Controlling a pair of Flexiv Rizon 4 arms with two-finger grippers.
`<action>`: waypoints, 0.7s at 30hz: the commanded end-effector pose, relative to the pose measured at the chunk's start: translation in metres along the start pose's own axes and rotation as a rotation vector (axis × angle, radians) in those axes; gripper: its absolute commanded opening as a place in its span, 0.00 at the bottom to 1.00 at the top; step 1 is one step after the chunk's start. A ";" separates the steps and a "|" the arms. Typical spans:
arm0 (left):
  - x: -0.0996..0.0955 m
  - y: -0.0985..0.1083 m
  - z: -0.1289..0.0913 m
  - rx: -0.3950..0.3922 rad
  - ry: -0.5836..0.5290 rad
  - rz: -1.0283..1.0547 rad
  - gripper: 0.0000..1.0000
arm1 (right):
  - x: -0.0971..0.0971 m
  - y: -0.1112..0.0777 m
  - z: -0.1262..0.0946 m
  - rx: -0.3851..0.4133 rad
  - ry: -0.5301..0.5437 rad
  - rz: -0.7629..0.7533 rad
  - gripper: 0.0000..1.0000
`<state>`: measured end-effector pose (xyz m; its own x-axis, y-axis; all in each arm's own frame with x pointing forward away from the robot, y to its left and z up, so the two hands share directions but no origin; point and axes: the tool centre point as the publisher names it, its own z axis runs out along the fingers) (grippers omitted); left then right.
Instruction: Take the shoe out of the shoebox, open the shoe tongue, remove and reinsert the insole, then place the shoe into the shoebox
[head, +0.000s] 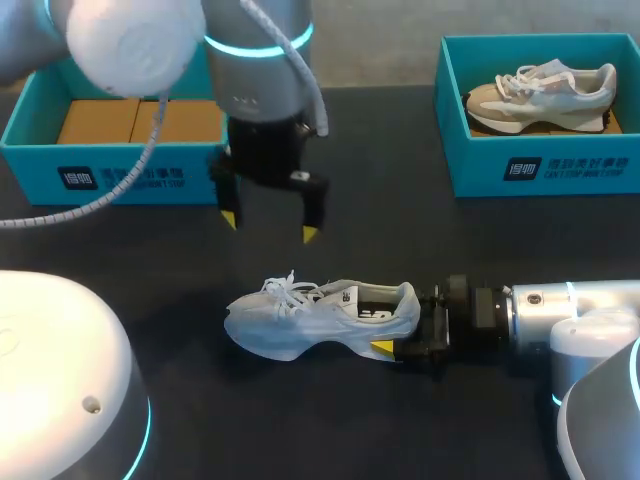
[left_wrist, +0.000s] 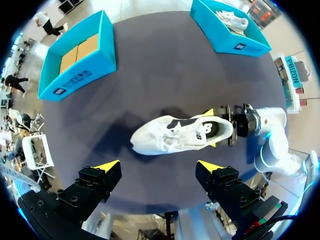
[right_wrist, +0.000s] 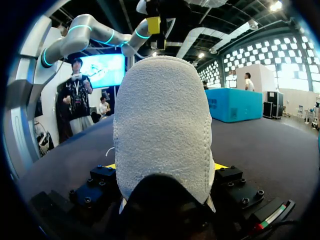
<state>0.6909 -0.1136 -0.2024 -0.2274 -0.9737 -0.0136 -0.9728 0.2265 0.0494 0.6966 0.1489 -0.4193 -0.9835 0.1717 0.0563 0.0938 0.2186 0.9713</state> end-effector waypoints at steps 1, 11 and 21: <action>0.022 -0.007 0.021 -0.027 -0.020 -0.018 1.00 | 0.001 0.000 0.002 0.001 -0.005 0.000 0.00; 0.051 -0.006 0.049 -0.089 -0.054 -0.040 1.00 | 0.001 0.000 0.002 0.001 -0.005 0.000 0.00; 0.064 -0.004 0.069 -0.111 -0.085 -0.122 1.00 | 0.001 0.000 0.002 0.001 -0.005 0.000 0.00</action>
<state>0.6751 -0.1684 -0.2699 -0.1128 -0.9892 -0.0938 -0.9844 0.0985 0.1457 0.6966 0.1490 -0.4192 -0.9835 0.1716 0.0564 0.0938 0.2184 0.9713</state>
